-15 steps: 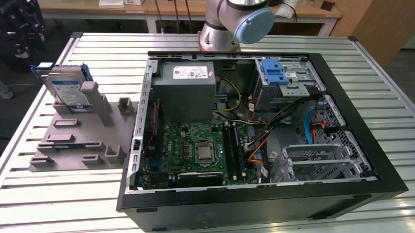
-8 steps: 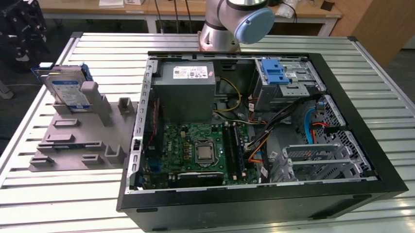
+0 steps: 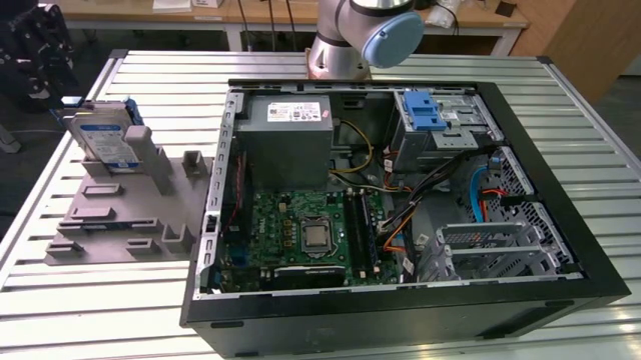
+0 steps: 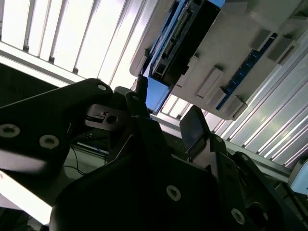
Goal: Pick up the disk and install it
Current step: 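Pick up the disk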
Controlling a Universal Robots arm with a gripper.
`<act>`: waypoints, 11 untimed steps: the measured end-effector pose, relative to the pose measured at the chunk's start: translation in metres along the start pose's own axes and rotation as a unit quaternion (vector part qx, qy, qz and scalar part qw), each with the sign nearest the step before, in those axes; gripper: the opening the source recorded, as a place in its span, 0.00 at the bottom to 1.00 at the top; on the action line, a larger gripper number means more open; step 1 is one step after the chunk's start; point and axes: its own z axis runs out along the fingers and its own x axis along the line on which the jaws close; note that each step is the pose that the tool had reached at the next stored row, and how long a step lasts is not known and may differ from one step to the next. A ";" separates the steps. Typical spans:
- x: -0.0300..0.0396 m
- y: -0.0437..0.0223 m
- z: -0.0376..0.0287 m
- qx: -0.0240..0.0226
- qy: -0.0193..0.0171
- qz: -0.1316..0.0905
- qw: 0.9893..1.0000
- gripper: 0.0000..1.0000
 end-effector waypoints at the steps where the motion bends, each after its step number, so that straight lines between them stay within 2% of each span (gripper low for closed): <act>1: 0.0000 0.0001 0.0010 0.000 0.000 0.000 1.000 0.55; 11: -0.0021 0.0009 0.0074 0.001 0.001 0.000 1.000 0.55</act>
